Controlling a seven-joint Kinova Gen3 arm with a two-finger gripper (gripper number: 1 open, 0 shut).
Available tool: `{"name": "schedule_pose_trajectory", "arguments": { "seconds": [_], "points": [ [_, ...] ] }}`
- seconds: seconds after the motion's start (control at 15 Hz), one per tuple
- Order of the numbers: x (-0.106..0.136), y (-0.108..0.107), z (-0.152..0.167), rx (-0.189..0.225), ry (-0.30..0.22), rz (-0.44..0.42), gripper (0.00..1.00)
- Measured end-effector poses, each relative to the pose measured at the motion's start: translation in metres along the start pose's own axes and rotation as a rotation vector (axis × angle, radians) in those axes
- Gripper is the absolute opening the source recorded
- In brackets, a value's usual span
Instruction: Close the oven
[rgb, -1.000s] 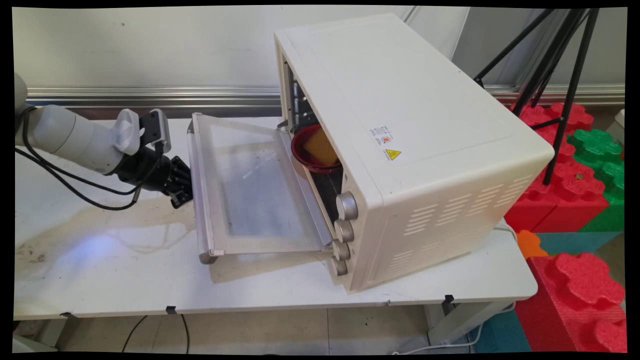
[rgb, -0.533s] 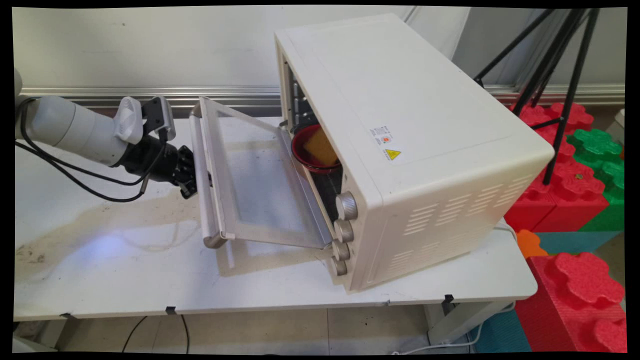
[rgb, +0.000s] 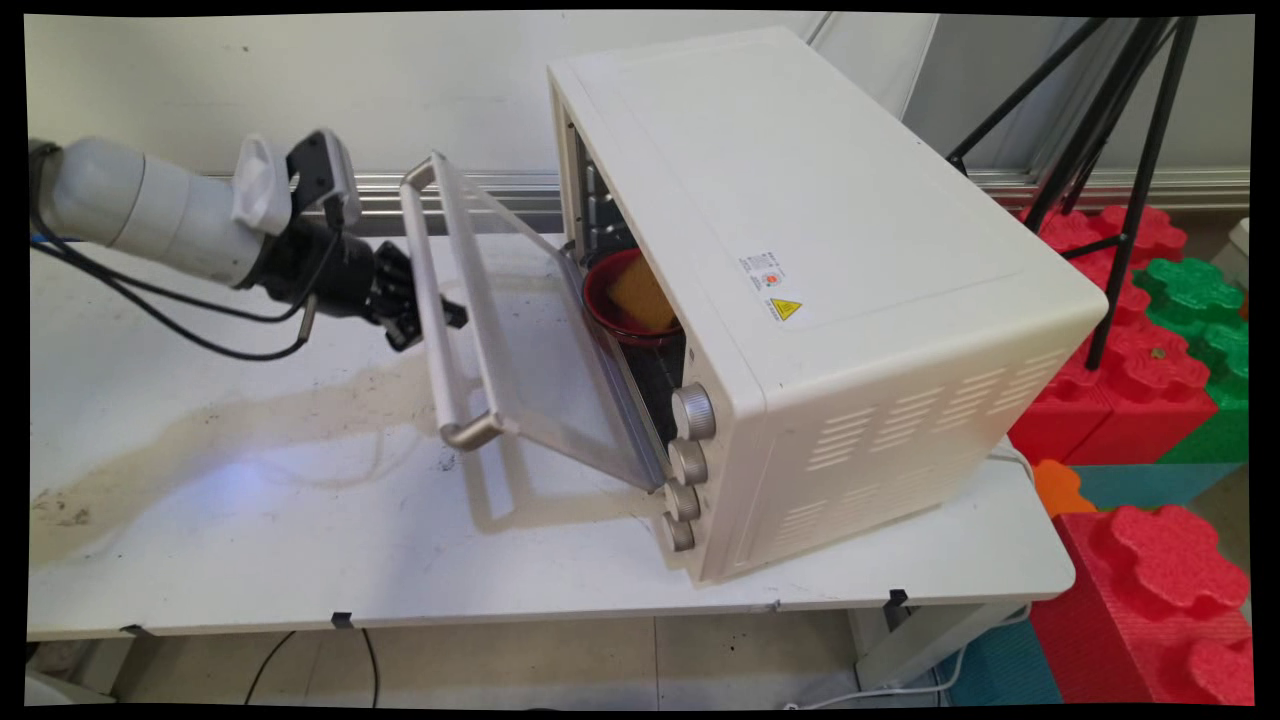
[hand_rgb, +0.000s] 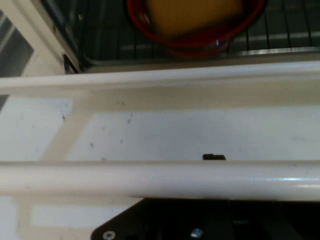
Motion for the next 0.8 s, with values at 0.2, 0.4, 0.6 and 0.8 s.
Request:
{"name": "schedule_pose_trajectory", "arguments": {
  "seconds": [0.2, 0.4, 0.6, 0.8],
  "points": [
    [0.016, -0.001, -0.004, 0.009, 0.033, 0.004, 0.00],
    [0.031, -0.002, -0.007, 0.014, 0.060, 0.011, 0.00],
    [0.046, -0.003, -0.011, 0.019, 0.087, 0.016, 0.00],
    [0.056, -0.003, -0.015, 0.022, 0.105, 0.019, 0.00]
  ]
}}
